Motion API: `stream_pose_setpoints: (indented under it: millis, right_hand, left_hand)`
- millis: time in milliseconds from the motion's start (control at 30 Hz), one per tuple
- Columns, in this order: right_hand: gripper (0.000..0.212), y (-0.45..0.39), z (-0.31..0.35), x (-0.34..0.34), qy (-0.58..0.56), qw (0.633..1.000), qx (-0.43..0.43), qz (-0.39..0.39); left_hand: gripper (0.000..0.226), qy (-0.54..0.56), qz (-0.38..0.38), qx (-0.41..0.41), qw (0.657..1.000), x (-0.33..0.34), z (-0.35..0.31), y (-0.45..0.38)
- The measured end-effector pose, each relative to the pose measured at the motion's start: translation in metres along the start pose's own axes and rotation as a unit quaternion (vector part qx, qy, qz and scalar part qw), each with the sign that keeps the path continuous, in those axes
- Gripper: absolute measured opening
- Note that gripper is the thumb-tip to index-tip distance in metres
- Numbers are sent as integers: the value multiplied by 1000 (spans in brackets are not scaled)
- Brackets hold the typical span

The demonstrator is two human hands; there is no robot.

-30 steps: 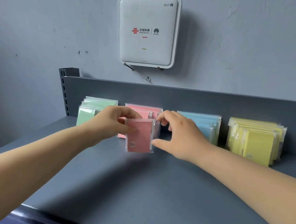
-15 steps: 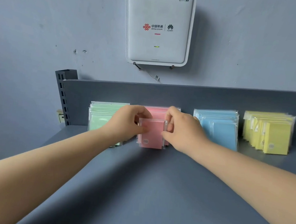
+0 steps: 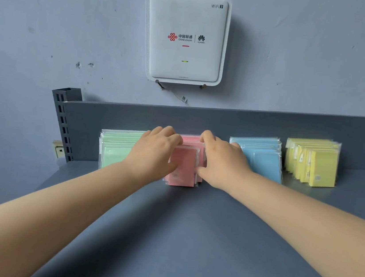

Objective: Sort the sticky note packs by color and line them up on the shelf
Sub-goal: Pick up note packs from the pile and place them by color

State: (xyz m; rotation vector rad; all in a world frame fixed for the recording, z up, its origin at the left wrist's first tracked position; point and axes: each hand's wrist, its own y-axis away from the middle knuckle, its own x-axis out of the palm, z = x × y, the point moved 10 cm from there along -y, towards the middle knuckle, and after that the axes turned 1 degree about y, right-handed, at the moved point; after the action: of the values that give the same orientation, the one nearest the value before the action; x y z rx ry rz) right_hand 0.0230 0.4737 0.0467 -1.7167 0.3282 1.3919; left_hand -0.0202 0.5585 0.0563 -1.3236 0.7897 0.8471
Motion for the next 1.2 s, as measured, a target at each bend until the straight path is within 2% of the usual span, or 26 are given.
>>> stream_pose_setpoints:
  millis: [167,300,467,700,900,1200]
  right_hand:
    - [28,19,-4,-30,107,991,-71,-33]
    - [26,46,-31,-42,177,980,-85,-11]
    - [27,92,-83,-58,228,969,-89,31]
    - [36,161,-180,-86,265,960,-38,85]
    - [37,216,-255,-111,271,958,6,96]
    - [49,278,-352,-134,246,959,90,106]
  left_hand:
    - [37,-68,-2,47,997,-14,-38,-1]
    - [32,-105,-5,77,992,-17,-79,-7]
    - [32,-98,5,111,989,-14,-149,-18]
    - [37,-75,18,159,984,-11,-268,-30]
    - [43,-55,8,187,981,-14,-363,-40]
    - [47,-34,15,219,975,-5,-462,-60]
